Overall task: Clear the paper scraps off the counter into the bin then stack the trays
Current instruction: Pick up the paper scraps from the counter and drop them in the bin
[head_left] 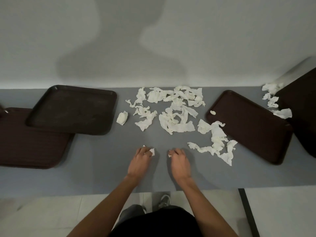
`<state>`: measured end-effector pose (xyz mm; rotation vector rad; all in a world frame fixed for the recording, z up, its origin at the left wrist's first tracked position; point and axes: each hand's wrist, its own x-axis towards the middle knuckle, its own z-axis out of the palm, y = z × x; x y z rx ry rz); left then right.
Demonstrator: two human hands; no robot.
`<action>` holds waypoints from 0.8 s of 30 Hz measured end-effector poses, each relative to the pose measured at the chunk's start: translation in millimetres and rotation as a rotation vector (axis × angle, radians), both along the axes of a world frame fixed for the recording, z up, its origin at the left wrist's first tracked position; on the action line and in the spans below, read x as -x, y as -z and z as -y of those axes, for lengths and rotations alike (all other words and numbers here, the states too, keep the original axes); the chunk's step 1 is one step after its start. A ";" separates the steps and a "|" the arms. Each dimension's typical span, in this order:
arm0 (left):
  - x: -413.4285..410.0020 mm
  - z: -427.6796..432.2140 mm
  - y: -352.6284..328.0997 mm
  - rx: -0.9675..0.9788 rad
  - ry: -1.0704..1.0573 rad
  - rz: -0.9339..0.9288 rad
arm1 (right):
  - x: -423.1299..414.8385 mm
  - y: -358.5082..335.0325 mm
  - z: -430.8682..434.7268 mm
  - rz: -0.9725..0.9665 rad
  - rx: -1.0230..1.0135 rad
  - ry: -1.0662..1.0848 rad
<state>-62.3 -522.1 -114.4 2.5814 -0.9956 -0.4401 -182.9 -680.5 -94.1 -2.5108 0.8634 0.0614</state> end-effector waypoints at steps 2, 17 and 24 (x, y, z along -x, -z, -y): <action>1.5 -11.4 0.7 -0.044 0.015 -0.009 | -0.4 0.2 -7.9 0.001 0.000 0.031; 29.3 -19.7 -32.3 0.152 0.004 -0.497 | 111.3 -25.1 -62.1 0.526 -0.699 0.881; 140.7 36.4 -71.1 0.232 0.199 -0.843 | 250.4 -39.1 -62.6 0.990 -0.921 1.197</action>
